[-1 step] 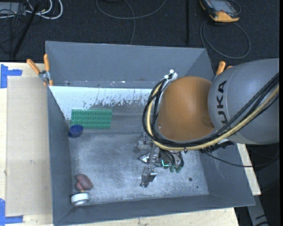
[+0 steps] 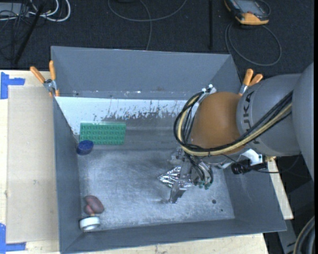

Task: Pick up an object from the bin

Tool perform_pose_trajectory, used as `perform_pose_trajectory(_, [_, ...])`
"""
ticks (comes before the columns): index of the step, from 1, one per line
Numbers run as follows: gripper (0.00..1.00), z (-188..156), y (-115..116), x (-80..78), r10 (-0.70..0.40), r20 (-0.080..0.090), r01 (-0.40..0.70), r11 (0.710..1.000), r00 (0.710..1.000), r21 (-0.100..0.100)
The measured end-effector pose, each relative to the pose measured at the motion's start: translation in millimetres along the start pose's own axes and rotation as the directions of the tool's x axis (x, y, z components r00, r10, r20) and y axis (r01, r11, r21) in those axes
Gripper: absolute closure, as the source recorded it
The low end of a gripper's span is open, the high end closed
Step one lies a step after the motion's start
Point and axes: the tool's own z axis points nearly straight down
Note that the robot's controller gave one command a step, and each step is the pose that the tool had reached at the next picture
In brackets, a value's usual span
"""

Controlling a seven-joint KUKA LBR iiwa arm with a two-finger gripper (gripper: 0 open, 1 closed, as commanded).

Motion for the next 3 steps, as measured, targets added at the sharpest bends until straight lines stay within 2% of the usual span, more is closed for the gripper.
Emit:
perform_pose_trajectory(1, [0.00, 25.8, -21.3, -0.5, -0.033, 0.009, 0.033, 0.999, 0.999, -0.006])
perform_pose_trajectory(2, [1.00, 21.9, -21.5, -2.9, -0.030, 0.015, 0.031, 1.000, 0.999, -0.006])
perform_pose_trajectory(3, [0.00, 24.4, -22.1, -1.4, -0.030, 0.011, 0.030, 1.000, 0.999, -0.005])
